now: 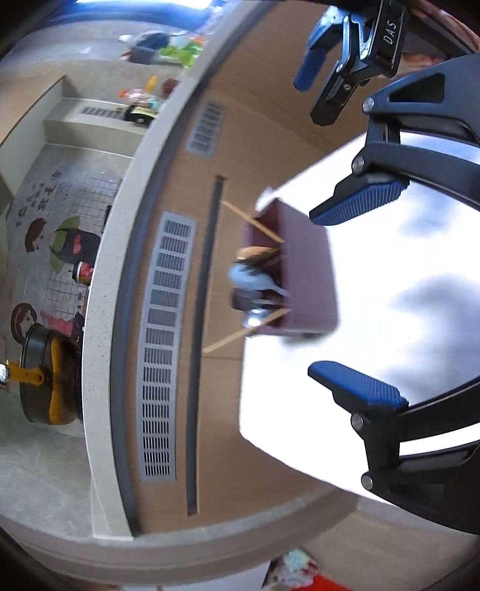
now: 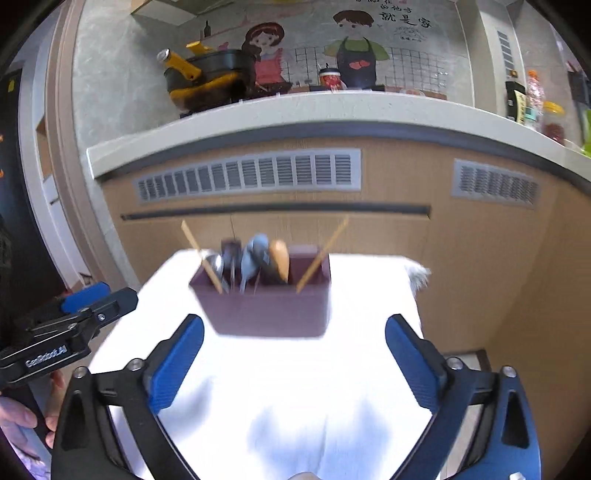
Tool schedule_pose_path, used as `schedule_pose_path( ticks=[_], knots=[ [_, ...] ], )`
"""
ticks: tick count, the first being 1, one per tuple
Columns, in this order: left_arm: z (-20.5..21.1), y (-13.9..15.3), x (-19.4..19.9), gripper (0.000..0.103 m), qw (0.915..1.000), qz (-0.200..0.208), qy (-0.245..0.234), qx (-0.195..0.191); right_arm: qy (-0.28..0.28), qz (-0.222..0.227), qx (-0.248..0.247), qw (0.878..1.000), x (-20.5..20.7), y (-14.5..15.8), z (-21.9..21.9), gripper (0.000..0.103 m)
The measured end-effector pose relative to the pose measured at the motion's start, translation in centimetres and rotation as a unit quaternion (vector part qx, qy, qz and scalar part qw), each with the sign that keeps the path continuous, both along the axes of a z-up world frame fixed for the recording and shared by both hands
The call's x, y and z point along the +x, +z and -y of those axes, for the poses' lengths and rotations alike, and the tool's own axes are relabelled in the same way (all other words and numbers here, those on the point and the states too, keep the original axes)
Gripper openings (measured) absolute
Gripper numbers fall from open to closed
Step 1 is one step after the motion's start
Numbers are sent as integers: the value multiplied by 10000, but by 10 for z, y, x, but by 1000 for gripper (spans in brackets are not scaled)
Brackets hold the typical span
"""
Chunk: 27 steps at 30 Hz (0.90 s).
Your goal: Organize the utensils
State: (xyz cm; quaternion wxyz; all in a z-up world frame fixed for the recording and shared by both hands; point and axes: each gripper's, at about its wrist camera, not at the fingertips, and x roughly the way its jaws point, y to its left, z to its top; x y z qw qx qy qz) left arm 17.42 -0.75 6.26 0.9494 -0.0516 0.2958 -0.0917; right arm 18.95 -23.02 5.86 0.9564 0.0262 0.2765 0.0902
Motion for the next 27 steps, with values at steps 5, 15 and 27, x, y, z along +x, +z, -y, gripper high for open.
schedule_pose_path(
  ticks=[5, 15, 27],
  knots=[
    [15, -5, -49, 93, 9982, 110, 95, 586, -421, -171, -390, 9982, -49, -20, -3, 99],
    [17, 10, -84, 101, 9966, 452, 344, 602, -617, 212, -436, 9969, -85, -8, -6, 100],
    [17, 8, -88, 101, 9964, 383, 363, 667, -624, 125, -390, 9972, -83, -9, -1, 101]
  ],
)
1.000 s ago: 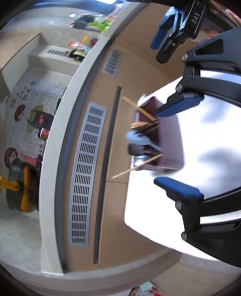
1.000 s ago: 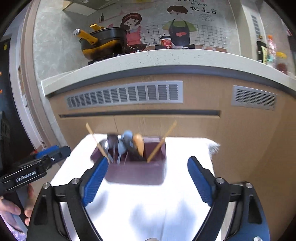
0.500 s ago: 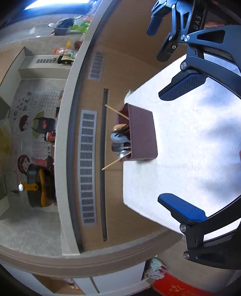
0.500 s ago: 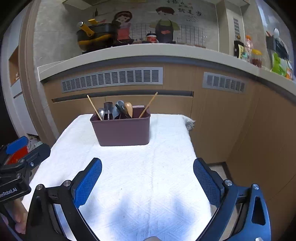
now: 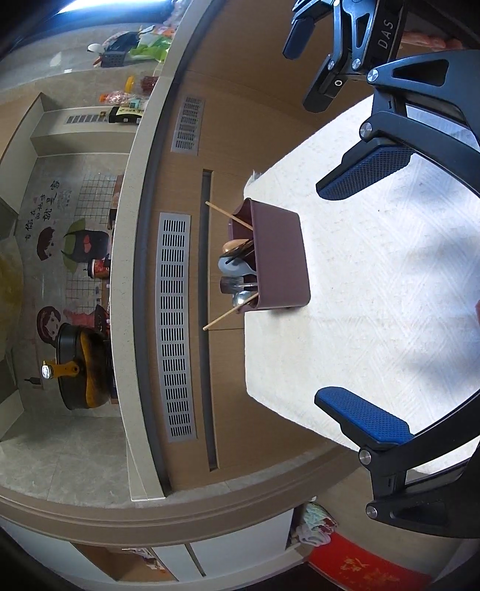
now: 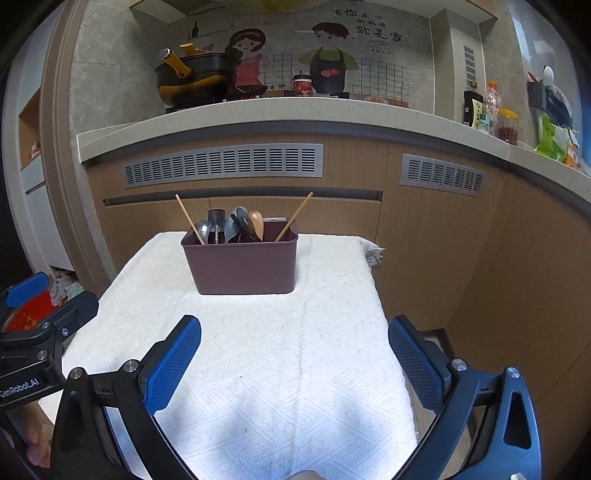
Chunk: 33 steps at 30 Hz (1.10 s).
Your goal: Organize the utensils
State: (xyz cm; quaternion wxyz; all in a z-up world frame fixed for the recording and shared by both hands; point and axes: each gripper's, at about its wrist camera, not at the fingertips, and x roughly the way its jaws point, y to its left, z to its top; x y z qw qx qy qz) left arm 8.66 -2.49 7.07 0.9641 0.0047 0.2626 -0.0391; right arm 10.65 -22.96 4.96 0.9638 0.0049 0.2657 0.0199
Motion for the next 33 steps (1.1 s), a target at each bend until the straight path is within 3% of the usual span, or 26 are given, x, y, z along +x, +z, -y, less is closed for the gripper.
schedule_pose_path(
  ticks=[33],
  knots=[
    [3, -2, 2, 101, 9999, -77, -55, 38, 17, -14, -32, 10000, -3, 0, 0, 101]
  ],
)
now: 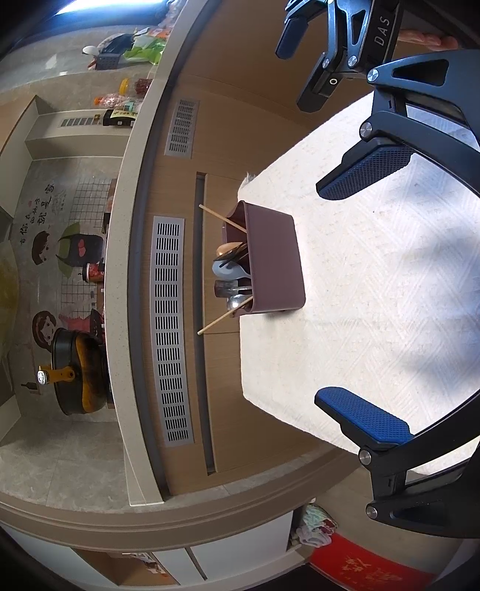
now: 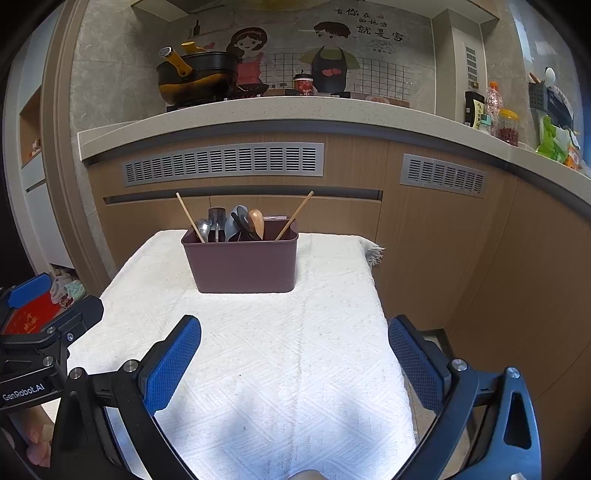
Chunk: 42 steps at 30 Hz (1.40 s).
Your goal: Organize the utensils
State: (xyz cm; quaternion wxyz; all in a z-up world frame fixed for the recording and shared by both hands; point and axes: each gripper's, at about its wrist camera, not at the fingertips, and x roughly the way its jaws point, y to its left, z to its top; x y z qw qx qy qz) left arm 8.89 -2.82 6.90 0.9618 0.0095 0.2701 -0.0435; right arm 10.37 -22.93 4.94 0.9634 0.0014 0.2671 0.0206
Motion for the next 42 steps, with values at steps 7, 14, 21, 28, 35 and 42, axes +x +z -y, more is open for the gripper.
schedule_pose_path(
  ticks=[7, 14, 21, 28, 35, 42],
  knots=[
    [0, -4, 2, 101, 10000, -40, -2, 11, 9, 12, -7, 10000, 0, 1, -1, 101],
    [-2, -5, 2, 101, 10000, -60, -5, 3, 11, 13, -11, 10000, -1, 1, -1, 101],
    [-2, -5, 3, 101, 10000, -66, -4, 25, 59, 4, -3, 10000, 0, 1, -1, 101],
    [-2, -5, 3, 101, 10000, -71, -3, 28, 59, 7, -6, 10000, 0, 1, 1, 101],
    [-2, -5, 3, 101, 10000, -73, -6, 28, 27, 28, -32, 10000, -1, 2, 2, 101],
    [-1, -7, 2, 101, 9999, -22, -31, 111, 37, 22, -28, 10000, -1, 2, 3, 101]
  ],
)
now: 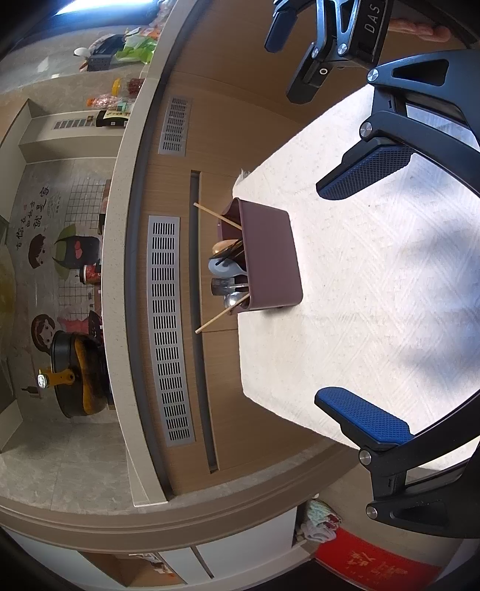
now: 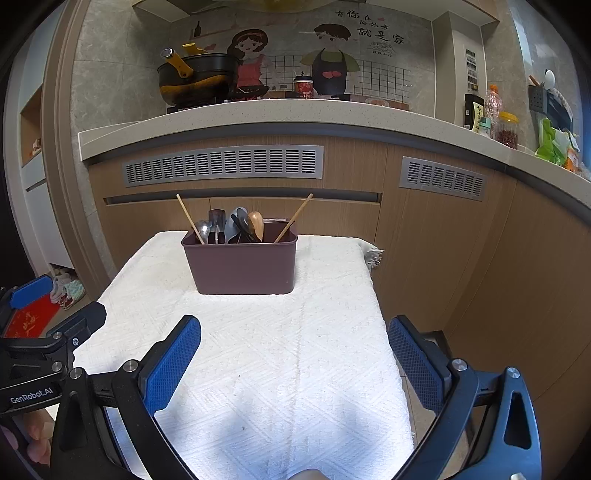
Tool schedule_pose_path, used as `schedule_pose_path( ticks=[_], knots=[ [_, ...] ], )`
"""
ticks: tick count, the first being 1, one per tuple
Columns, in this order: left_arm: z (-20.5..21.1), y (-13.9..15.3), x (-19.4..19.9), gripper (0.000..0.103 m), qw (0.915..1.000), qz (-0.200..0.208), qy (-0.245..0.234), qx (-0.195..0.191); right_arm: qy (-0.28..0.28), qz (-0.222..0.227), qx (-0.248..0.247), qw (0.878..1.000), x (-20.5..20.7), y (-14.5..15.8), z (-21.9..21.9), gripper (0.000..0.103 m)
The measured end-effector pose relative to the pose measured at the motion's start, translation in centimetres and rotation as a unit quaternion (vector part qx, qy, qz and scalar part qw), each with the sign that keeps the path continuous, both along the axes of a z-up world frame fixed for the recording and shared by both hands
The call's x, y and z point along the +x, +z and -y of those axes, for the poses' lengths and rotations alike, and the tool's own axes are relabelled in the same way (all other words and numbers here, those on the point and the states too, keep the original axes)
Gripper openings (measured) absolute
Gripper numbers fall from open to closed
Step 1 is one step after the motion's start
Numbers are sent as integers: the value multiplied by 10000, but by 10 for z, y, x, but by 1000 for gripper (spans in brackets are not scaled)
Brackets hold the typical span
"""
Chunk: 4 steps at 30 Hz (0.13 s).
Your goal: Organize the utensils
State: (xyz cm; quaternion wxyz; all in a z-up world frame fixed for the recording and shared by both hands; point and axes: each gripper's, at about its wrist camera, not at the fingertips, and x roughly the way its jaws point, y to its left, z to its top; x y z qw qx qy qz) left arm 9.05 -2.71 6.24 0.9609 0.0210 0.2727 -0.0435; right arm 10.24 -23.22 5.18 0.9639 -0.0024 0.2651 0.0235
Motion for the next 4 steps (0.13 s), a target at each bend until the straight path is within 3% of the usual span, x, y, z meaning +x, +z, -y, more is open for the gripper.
schedule_pose_path(
  ticks=[4],
  knots=[
    [-1, -1, -1, 103, 10000, 52, -30, -2, 4, -3, 4, 10000, 0, 1, 0, 101]
  ],
)
